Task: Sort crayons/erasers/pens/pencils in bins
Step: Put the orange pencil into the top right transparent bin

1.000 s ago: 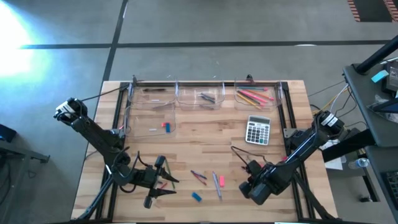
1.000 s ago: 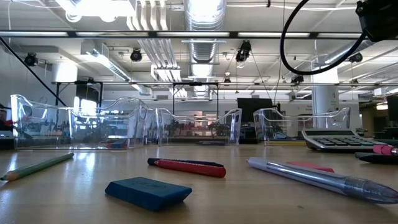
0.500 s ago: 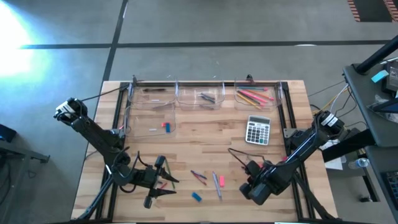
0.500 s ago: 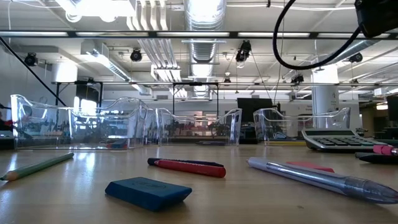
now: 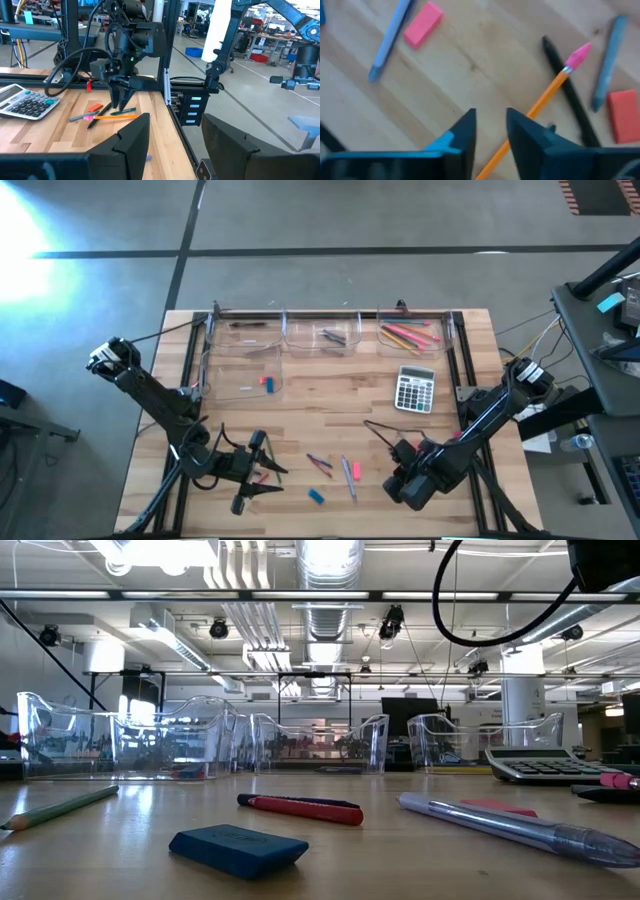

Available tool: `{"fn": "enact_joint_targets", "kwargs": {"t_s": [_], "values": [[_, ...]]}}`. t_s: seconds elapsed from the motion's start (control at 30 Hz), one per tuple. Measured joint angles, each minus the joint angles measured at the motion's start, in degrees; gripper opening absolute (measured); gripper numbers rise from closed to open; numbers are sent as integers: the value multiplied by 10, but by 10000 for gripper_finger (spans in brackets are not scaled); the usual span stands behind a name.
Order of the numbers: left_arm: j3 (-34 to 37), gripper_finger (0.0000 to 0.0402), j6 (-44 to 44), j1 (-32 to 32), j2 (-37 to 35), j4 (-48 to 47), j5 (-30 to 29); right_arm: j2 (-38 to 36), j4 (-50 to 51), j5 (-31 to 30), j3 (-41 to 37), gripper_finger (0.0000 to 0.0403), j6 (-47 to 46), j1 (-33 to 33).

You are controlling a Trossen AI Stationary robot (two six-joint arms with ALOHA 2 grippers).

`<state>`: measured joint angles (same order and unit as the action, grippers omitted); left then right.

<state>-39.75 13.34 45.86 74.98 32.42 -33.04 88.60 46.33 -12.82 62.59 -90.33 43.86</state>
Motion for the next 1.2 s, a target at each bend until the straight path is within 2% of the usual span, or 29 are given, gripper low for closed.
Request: {"fn": "enact_joint_targets", "kwargs": {"t_s": [0.33,0.5,0.6,0.87,1.2], "values": [[0,167,2,0,0,0,0,0,1,23,0,291,-17,0],[0,166,10,0,0,-5,0,0,-5,23,0,347,-7,0],[0,166,11,0,0,-4,0,0,-9,21,0,360,-31,4],[1,166,11,0,0,-4,0,10,-12,13,0,364,-69,4],[1,167,11,0,0,-4,0,45,4,43,0,364,-76,0]]}}
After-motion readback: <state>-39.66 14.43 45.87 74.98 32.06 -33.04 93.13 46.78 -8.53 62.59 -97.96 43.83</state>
